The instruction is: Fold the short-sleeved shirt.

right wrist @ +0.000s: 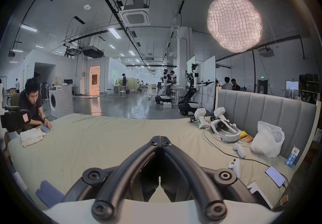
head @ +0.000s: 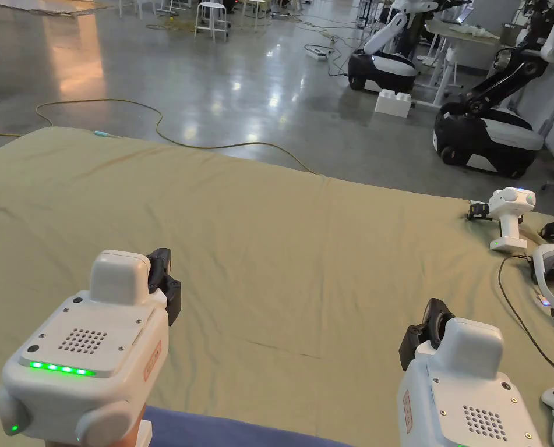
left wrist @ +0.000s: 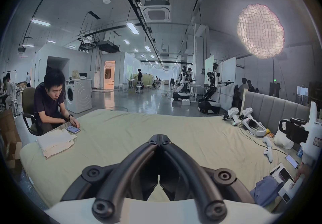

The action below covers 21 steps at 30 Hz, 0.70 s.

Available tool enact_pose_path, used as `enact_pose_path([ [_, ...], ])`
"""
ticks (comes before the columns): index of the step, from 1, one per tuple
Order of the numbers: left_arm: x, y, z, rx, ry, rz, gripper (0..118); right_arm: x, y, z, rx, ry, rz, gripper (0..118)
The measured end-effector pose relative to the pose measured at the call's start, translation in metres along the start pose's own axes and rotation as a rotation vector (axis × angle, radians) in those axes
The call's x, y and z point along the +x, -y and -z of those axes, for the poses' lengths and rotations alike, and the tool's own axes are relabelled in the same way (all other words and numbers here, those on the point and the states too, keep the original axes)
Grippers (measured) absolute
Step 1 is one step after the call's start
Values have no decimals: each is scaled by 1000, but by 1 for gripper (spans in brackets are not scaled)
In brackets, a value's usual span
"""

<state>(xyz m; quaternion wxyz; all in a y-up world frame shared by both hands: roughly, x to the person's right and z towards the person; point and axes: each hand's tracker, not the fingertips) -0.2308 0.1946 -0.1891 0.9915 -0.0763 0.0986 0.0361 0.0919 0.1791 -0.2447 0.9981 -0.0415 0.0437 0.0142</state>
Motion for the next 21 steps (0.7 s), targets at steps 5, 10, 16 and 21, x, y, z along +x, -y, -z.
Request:
enact_pose_path([
  [5, -42, 9, 3, -167, 71, -80, 0, 3, 0, 0, -24, -8, -1, 0],
  [10, -101, 35, 7, -452, 46, -87, 0, 5, 5, 2, -68, -24, -28, 0],
  [16, -179, 88, 10, -757, 115, -280, 54, 3, 18, 8, -139, -47, -47, 0],
  [21, -224, 139, 22, -866, 224, -442, 72, 1, 31, 11, -194, -64, -60, 0],
])
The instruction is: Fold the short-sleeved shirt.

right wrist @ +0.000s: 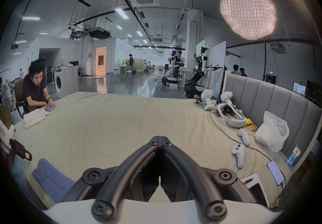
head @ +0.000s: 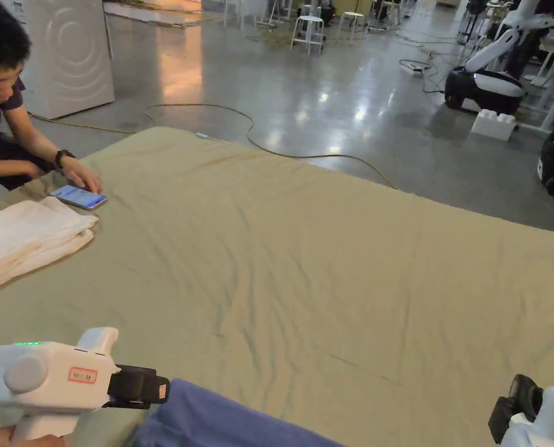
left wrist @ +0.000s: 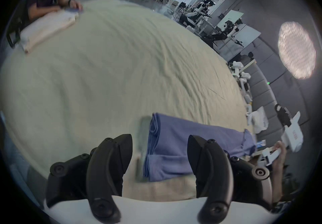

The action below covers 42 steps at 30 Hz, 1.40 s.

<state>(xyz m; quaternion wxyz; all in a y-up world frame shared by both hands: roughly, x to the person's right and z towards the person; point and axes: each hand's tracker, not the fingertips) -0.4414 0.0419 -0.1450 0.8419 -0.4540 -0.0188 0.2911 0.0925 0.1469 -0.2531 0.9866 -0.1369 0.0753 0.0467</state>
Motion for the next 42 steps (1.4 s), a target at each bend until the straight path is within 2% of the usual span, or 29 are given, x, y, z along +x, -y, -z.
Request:
enact_pose_path([
  [3, -11, 4, 13, -80, 70, -80, 72, 0, 6, 1, -26, -7, -9, 0],
  [6, -27, 12, 32, -165, 229, -170, 72, 2, 12, 3, -49, -1, -14, 0],
  [9, -40, 15, 36, -87, 357, -255, 72, 5, 15, 4, -66, 10, -4, 0],
  [11, -32, 18, 40, -106, 415, -327, 72, 7, 17, 5, -78, 17, 1, 0],
  [15, -45, 18, 61, -155, 514, -323, 71, 6, 20, 7, -100, 29, 4, 0],
  [17, -36, 19, 65, -154, 508, -317, 64, 6, 23, 7, -108, 29, 4, 0],
  [18, -28, 20, 69, -156, 489, -286, 52, 5, 23, 8, -111, 30, 3, 0],
  [19, -23, 21, 72, -168, 422, -233, 20, 4, 24, 8, -114, 29, 0, 0],
  [20, -19, 23, 76, -193, 341, -224, 12, 3, 24, 9, -116, 28, -4, 0],
  [22, -38, 20, 76, -146, 449, -296, 11, 1, 24, 8, -120, 23, -13, 0],
  [26, -21, 26, 53, -118, 388, -229, 10, -1, 24, 8, -123, 12, -22, 0],
  [31, -18, 7, 26, -83, 373, -217, 9, -2, 24, 10, -125, -3, -24, 0],
  [35, -36, -14, -9, -25, 288, -207, 9, -4, 22, 11, -119, -17, -18, 0],
  [37, -40, -23, -36, 6, 199, -195, 9, -6, 21, 12, -114, -26, -21, 0],
  [42, -1, -28, -88, 21, 41, -160, 9, -11, 20, 16, -109, -55, -24, 0],
])
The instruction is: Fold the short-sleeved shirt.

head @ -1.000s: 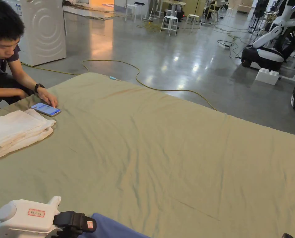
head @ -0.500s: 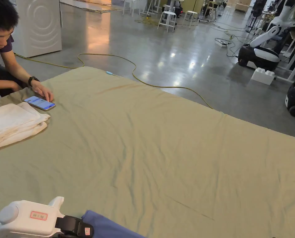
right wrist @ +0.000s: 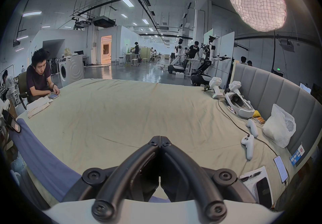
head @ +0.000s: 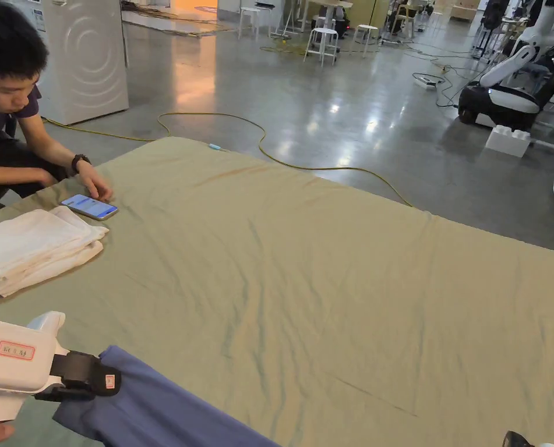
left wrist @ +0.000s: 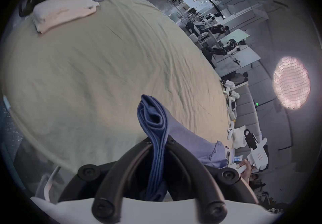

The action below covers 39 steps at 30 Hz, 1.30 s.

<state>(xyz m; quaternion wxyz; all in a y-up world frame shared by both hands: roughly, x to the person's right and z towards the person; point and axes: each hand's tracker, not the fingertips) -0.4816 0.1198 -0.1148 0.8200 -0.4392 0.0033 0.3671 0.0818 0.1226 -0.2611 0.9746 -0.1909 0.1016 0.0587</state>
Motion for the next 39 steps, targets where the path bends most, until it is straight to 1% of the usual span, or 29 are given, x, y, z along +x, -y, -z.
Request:
enact_pose_path([
  [3, 24, 8, -5, -13, -3, -15, 9, -2, 2, 3, 0, -12, 3, 0],
  [5, 55, 22, -3, -16, 25, 3, 9, -3, 3, 4, -3, -19, 11, 0],
  [7, 77, 32, 5, -37, 94, 2, 9, -2, 4, 4, -5, -20, 16, 0],
  [8, 64, 25, 13, -43, 128, 10, 9, -2, 4, 4, -6, -20, 18, 0],
  [10, 85, 33, 28, -74, 185, 0, 9, 0, 7, 3, -11, -21, 23, 0],
  [12, 109, 44, 46, -104, 235, 20, 9, 2, 9, 2, -15, -20, 23, 0],
  [16, 148, 59, 95, -166, 202, 95, 9, 10, 13, -1, -24, -9, 32, 0],
  [21, 173, 84, 171, -258, 48, 150, 9, 23, 19, -4, -36, 17, 42, 0],
  [23, 176, 95, 199, -291, 0, 133, 9, 28, 22, -6, -46, 32, 45, 0],
  [26, 176, 108, 228, -331, -12, 109, 9, 36, 25, -8, -57, 47, 50, 0],
  [27, 178, 111, 234, -340, -56, 125, 9, 37, 27, -9, -62, 51, 51, 0],
  [28, 181, 116, 237, -341, -96, 149, 14, 39, 28, -9, -65, 53, 51, 0],
  [29, 181, 118, 241, -339, -117, 167, 24, 41, 29, -10, -68, 57, 50, 0],
  [31, 181, 118, 238, -340, -71, 150, 32, 43, 30, -11, -72, 65, 49, 0],
  [32, 184, 119, 233, -346, -10, 120, 36, 45, 31, -11, -75, 67, 50, 0],
  [34, 188, 117, 223, -352, -6, 125, 59, 46, 32, -12, -81, 70, 53, 0],
  [37, 193, 110, 198, -330, 16, 165, 60, 47, 34, -12, -86, 72, 54, 0],
  [39, 190, 105, 183, -308, 50, 148, 59, 47, 36, -13, -88, 72, 51, 0],
])
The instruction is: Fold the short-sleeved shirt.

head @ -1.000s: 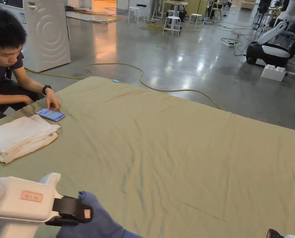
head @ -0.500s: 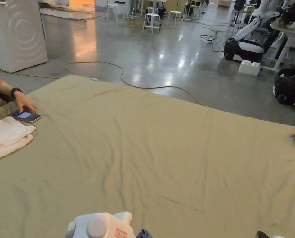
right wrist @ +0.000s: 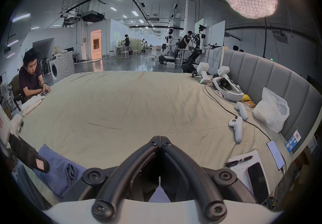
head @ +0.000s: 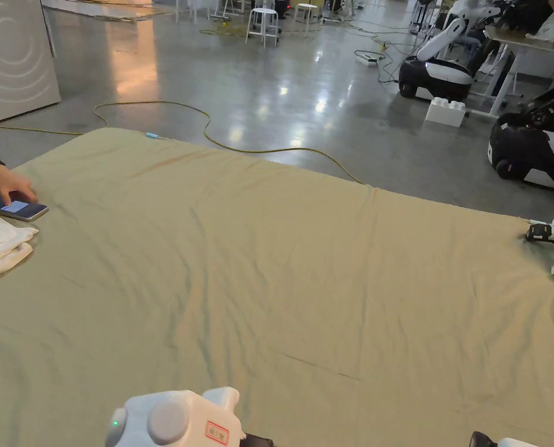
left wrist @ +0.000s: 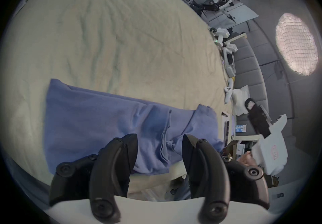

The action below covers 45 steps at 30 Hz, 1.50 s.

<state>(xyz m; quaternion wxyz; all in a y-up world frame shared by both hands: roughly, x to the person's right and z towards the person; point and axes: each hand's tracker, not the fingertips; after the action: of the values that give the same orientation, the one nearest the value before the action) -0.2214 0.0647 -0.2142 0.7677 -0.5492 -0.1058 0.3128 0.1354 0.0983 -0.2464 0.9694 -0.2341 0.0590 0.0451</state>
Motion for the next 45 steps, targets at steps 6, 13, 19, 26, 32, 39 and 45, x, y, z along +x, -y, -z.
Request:
enact_pose_path([
  [6, -9, -7, 7, 55, -94, 44, 26, 0, 5, -1, -14, -6, 7, 0],
  [13, 5, 14, 72, -101, -96, 144, 18, 1, 9, -2, -24, -3, 11, 0],
  [19, 27, 32, 75, -59, -142, 243, 18, 3, 11, -2, -33, 0, 9, 0],
  [26, -3, 16, 17, 54, 35, 145, 18, -2, 10, -1, -35, -16, 16, 0],
  [32, -76, -3, -54, 207, 65, 36, 68, -7, 1, 0, -19, -34, 20, 0],
  [39, -160, -2, -54, 140, 186, -79, 68, -12, -4, 2, -19, -42, 24, 0],
  [45, -201, 6, -22, 127, 400, -163, 68, -13, -4, 1, -26, -31, 22, 0],
])
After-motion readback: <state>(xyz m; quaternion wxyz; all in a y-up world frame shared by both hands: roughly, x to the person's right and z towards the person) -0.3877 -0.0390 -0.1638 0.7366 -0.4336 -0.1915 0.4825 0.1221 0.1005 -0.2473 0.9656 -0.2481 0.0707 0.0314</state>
